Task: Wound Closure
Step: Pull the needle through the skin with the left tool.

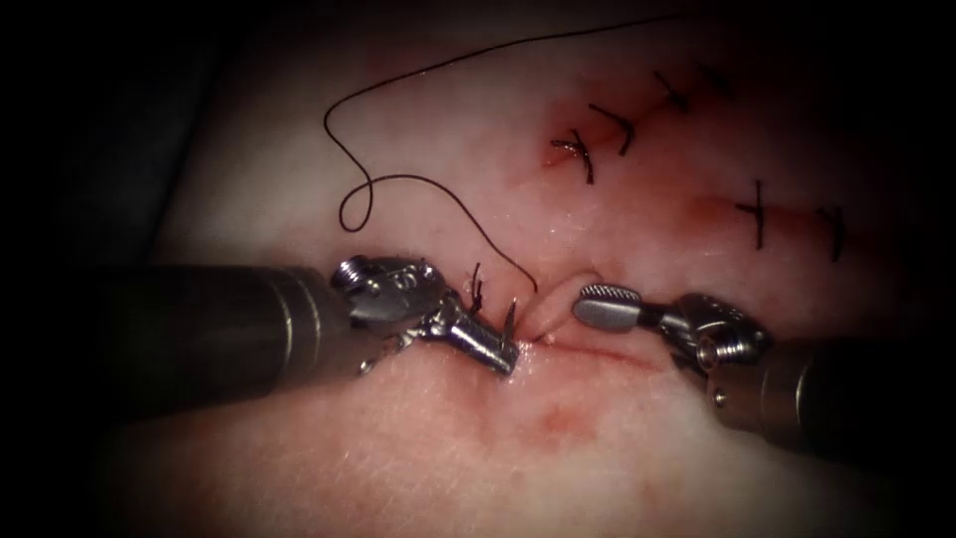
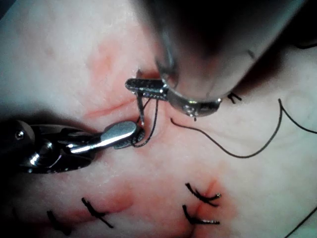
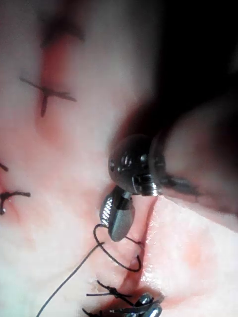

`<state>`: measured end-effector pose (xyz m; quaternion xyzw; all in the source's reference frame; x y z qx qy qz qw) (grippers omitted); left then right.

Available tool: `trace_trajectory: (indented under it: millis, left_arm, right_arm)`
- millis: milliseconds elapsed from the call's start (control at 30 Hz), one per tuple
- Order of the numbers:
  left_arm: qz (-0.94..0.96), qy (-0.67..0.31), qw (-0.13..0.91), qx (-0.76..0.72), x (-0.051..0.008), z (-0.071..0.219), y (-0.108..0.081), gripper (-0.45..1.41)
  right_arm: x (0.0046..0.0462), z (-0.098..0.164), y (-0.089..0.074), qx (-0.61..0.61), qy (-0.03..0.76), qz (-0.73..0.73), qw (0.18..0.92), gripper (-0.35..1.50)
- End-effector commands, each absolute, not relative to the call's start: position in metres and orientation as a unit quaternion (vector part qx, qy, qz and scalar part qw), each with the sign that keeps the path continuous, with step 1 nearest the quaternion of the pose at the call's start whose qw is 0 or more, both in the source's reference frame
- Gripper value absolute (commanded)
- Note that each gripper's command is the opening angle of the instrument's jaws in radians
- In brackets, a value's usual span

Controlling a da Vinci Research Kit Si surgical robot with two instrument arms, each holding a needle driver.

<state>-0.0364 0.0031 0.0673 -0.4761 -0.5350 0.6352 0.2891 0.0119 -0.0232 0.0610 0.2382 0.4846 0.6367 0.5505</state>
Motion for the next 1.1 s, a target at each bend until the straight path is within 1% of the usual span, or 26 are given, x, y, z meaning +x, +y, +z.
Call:
trace_trajectory:
  millis: [33, 200, 367, 500, 767, 867, 900, 933, 967, 1000, 1100]
  left_arm:
    - [0.629, -0.538, 0.304, -0.471, -0.0366, 0.067, 0.003, -0.45]
    - [0.617, -0.544, 0.321, -0.468, -0.0359, 0.066, 0.003, -0.45]
    - [0.611, -0.55, 0.324, -0.468, -0.0352, 0.064, 0.003, -0.45]
    - [0.609, -0.554, 0.326, -0.465, -0.0352, 0.063, 0.002, -0.45]
    - [0.583, -0.597, 0.307, -0.458, -0.034, 0.059, 0.001, -0.45]
    - [0.619, -0.529, 0.2, -0.546, -0.0331, 0.056, 0.001, -0.45]
    - [0.647, -0.459, 0.122, -0.597, -0.0325, 0.055, 0.001, -0.45]
    - [0.659, -0.431, 0.101, -0.609, -0.0323, 0.055, 0.001, -0.45]
    - [0.659, -0.431, 0.101, -0.609, -0.0323, 0.055, 0.001, -0.45]
    - [0.668, -0.411, 0.09, -0.613, -0.032, 0.054, 0.001, -0.45]
    - [0.689, -0.337, 0.027, -0.641, -0.0308, 0.053, 0.001, -0.45]
  right_arm:
    - [0.0127, 0.062, -0.024, 0.239, 0.484, 0.637, 0.551, -0.22]
    - [0.0129, 0.062, -0.024, 0.238, 0.482, 0.637, 0.553, -0.23]
    - [0.0133, 0.062, -0.024, 0.238, 0.478, 0.637, 0.556, -0.35]
    - [0.0134, 0.062, -0.024, 0.238, 0.478, 0.637, 0.556, -0.35]
    - [0.0134, 0.062, -0.024, 0.238, 0.478, 0.637, 0.556, -0.35]
    - [0.0133, 0.062, -0.024, 0.237, 0.479, 0.635, 0.558, -0.35]
    - [0.0132, 0.062, -0.024, 0.237, 0.479, 0.635, 0.558, -0.35]
    - [0.0133, 0.062, -0.024, 0.237, 0.479, 0.635, 0.558, -0.35]
    - [0.0133, 0.062, -0.024, 0.237, 0.479, 0.635, 0.558, -0.35]
    - [0.0132, 0.062, -0.024, 0.237, 0.479, 0.635, 0.558, -0.35]
    - [0.0131, 0.062, -0.024, 0.236, 0.48, 0.633, 0.56, -0.35]
